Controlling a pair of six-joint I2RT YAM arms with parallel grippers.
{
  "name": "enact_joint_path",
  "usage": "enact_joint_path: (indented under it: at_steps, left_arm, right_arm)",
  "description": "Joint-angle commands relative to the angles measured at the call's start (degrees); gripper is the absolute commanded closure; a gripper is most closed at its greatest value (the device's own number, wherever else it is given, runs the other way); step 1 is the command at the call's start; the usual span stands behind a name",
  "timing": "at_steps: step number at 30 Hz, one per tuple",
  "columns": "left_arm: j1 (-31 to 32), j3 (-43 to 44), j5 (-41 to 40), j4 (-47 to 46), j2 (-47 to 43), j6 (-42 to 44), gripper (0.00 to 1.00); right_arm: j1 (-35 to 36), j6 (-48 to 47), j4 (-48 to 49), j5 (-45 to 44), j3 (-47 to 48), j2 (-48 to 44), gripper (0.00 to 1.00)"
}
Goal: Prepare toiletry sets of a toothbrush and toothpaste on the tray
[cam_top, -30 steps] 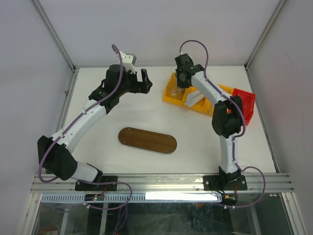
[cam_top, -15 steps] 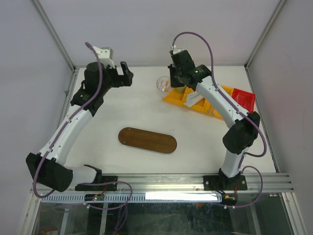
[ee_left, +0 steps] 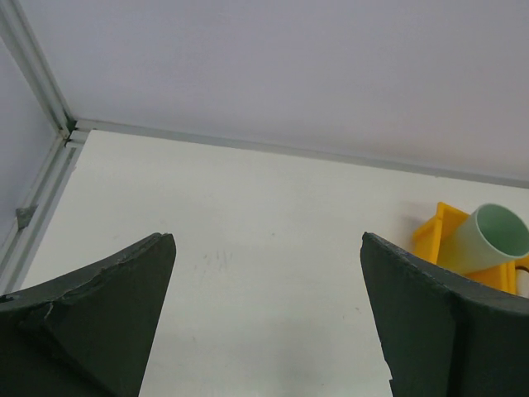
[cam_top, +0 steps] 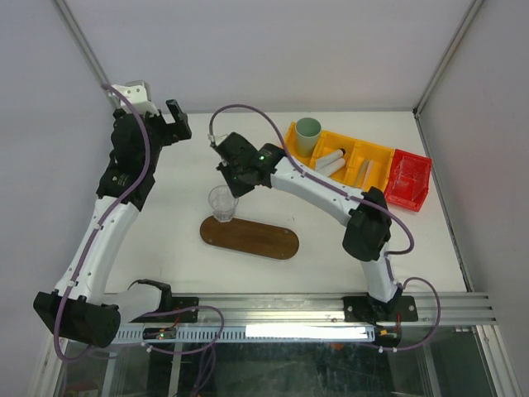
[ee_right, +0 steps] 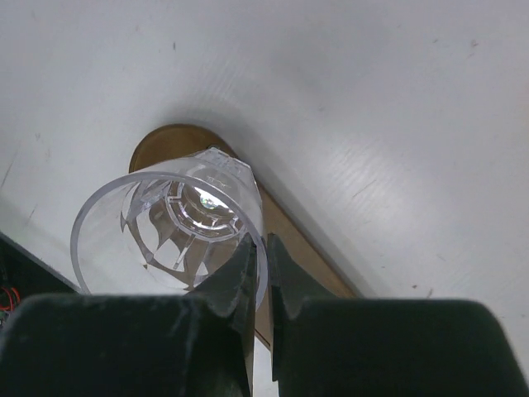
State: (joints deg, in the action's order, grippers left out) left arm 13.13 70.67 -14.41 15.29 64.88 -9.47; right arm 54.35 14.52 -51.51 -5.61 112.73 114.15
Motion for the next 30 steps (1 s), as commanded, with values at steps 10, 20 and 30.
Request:
enact_joint_path:
  at_steps: [10,20,30]
  left_arm:
    - [-2.3,-5.2,-16.9,-8.2,-9.5,-0.1,0.01]
    - [-3.7,-8.4,-17.6,-11.6,-13.5,-0.5,0.01]
    - [-4.3,-8.4,-16.1,-11.6,-13.4,-0.6,0.01]
  right_arm:
    - [4.7,2.5,0.6,2.7,5.3,5.9,1.00]
    - [6.2,2.9,0.4,0.5,8.0,8.7,1.00]
    - [6.9,3.0,-0.2,-0.4,10.2,10.9,1.00]
